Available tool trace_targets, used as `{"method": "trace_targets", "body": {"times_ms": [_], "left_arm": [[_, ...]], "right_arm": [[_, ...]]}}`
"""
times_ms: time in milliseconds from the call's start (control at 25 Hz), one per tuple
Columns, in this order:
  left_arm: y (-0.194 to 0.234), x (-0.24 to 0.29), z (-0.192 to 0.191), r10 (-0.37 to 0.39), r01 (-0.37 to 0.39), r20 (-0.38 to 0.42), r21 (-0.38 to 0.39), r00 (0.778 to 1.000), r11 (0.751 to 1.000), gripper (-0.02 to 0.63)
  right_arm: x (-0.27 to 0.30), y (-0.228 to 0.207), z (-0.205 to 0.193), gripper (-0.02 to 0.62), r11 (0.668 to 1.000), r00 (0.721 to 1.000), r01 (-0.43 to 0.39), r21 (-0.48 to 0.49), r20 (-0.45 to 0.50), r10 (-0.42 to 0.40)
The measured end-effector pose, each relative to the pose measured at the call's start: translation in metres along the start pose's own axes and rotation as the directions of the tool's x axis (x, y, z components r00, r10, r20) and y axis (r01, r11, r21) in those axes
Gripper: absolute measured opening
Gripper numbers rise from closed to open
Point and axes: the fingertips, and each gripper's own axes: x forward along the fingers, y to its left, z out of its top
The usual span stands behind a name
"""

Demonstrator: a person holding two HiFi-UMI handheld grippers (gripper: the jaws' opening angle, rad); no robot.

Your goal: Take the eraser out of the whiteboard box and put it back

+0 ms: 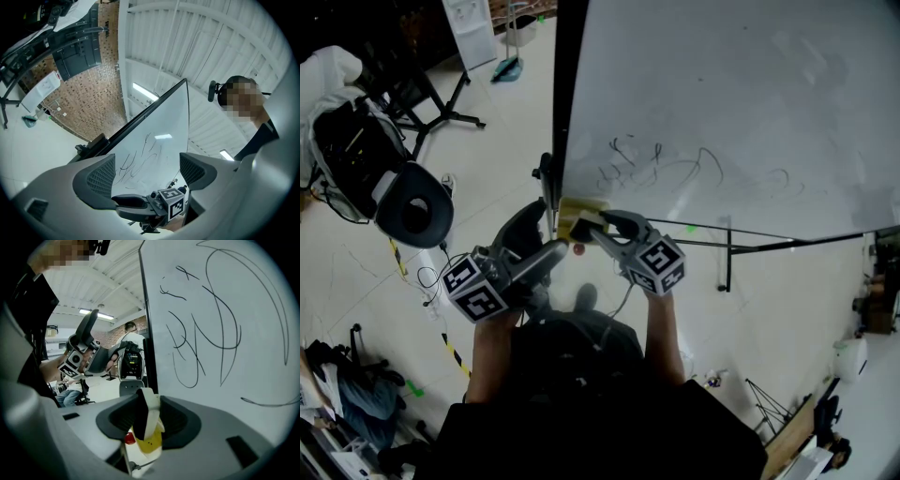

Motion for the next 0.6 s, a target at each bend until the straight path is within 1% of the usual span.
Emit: {"method": "trace_targets", "body": {"times_ms": [360,600], "left_arm": [[0.0018,-0.0014,0.0014,0.008,-0.008,0.003,0.0,1.0,1.0,0.426],[0.0026,-0.0016,0.0007,0.009,-0.009,0.004,0.0,1.0,1.0,0.426]], "right_arm": [[0.0065,0.0026,-0.0071,0.163,1.0,1.0,-0.012,-0.015,-0.024,0.012],[0.0095,0.005,-0.0053,0.163,0.999,1.0,-0.017,-0.039,-0.023,0.016]]}}
